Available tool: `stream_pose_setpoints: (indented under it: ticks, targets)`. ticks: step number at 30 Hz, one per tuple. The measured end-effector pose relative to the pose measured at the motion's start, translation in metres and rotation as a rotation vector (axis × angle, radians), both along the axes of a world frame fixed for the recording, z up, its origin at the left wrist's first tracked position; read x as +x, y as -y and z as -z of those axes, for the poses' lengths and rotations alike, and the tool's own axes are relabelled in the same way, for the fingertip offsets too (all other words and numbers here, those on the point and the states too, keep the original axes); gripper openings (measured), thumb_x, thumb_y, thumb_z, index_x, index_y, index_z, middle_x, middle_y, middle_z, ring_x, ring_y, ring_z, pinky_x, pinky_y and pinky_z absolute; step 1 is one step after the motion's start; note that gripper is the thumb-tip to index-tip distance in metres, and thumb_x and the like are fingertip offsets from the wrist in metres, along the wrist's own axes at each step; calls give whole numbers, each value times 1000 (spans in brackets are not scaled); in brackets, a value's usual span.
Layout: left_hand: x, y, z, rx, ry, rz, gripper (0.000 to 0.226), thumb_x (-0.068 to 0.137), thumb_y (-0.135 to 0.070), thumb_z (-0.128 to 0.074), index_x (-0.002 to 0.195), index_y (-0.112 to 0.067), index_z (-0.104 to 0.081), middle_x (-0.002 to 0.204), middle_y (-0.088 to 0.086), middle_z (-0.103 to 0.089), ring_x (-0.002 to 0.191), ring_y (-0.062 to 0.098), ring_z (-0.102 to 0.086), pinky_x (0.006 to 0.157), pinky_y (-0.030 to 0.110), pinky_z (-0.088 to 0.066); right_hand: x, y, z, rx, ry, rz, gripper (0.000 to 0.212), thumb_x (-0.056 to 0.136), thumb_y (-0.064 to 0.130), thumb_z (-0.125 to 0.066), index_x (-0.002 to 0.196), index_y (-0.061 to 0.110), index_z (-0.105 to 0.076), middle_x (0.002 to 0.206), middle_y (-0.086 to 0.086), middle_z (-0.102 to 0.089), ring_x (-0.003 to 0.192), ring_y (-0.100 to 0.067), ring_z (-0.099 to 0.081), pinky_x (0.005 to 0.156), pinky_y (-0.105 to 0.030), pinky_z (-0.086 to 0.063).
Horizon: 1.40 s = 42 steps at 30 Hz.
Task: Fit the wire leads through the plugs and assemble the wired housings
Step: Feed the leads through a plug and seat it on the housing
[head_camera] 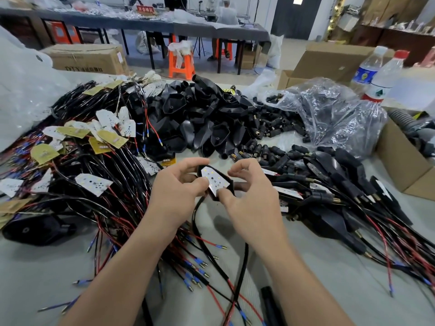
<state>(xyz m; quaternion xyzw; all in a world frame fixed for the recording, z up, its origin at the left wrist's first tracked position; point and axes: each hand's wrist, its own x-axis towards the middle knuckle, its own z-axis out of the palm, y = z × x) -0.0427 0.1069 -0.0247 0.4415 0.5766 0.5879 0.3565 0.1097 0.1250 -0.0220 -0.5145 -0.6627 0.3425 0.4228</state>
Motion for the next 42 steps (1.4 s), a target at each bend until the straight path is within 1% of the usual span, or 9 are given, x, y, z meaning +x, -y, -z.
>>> stream_pose_setpoints:
  ticks: [6,12,17,21,24,31,35,37,42]
  targets:
    - [-2,2,-1,93,-147,-215,42,75,-7,-72,89,-46,-76,60,-13,-57,54,6,-46,51,17,-40,3,5,-1,-201,64,-199,24,85,19,-69,100,34,-58,80,-2,-75,69,-23,-73,76,-45,-60]
    - [-23,4,-10,235,4,-492,39,80,-8,-71,88,-46,-75,73,-21,-69,66,1,-60,64,16,-50,19,2,-11,-390,32,-347,30,87,2,-60,103,22,-73,67,-3,-72,56,-19,-64,56,-29,-52]
    - [-49,3,-14,218,107,-676,34,85,1,-70,99,-30,-75,70,-20,-68,65,-6,-61,65,11,-49,42,-7,-23,-524,-483,-535,43,82,6,-64,125,13,-70,68,-11,-64,51,-19,-52,51,-25,-41]
    - [-58,5,-13,157,112,-727,34,86,-2,-72,99,-33,-73,90,-14,-71,74,-7,-65,72,13,-52,54,-15,-32,-599,-1103,-518,32,89,17,-53,101,10,-82,90,-9,-77,75,-16,-74,67,-24,-59]
    - [-50,8,-16,71,-40,-617,39,81,-4,-71,90,-43,-71,84,-21,-70,69,-8,-62,68,19,-50,53,-18,-34,-511,-1239,-437,32,88,11,-52,96,11,-83,101,-8,-78,84,-16,-76,72,-27,-62]
    - [-15,25,-32,-94,-363,4,36,53,-11,-71,80,-34,-79,71,-4,-72,60,14,-70,55,28,-58,48,-20,-22,-5,-668,-20,22,93,10,-67,87,24,-83,56,9,-59,45,-1,-43,45,-11,-34]
    - [3,23,-26,-246,-306,438,10,71,-22,-72,76,-17,-79,61,-1,-66,48,19,-61,51,29,-52,42,-18,-20,335,-99,196,31,82,32,-73,87,62,-73,78,17,-69,76,1,-62,68,-9,-43]
    - [9,17,-18,-235,-331,376,19,85,-30,-73,73,-15,-76,59,-2,-62,49,16,-60,54,32,-57,38,-18,-19,357,-47,161,27,80,34,-74,92,57,-73,93,20,-67,97,-5,-61,83,-13,-42]
    - [16,7,-16,-31,-31,62,21,92,-15,-73,89,-35,-80,70,-10,-73,62,7,-64,74,27,-61,21,-11,-14,186,-82,-23,35,85,20,-79,96,53,-72,75,29,-71,70,7,-65,67,-12,-44]
